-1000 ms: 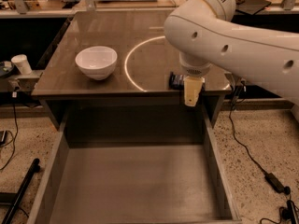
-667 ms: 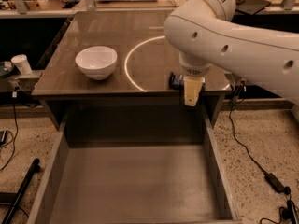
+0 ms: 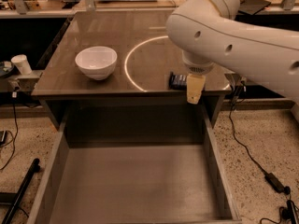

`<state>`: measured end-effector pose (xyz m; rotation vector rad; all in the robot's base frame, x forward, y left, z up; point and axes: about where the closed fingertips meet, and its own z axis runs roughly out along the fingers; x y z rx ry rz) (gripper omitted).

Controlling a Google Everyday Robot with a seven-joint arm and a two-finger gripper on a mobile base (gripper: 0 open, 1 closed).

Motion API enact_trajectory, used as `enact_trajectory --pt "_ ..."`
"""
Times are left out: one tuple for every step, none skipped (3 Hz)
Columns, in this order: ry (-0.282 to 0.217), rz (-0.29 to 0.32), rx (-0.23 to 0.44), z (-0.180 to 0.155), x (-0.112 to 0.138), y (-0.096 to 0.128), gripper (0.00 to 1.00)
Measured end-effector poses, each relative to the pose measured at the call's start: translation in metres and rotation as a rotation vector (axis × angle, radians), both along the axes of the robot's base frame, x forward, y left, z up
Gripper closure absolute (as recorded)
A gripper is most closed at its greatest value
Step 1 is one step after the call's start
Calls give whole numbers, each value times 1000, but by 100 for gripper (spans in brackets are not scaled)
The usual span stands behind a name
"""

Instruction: Pick rxbar blueberry from top drawer and place on counter

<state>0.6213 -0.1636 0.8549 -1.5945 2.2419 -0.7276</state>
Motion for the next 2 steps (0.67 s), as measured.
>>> enact_trajectory --pt "-31 -21 -45 11 3 -9 0" --pt "-68 -69 -92 31 10 -31 0"
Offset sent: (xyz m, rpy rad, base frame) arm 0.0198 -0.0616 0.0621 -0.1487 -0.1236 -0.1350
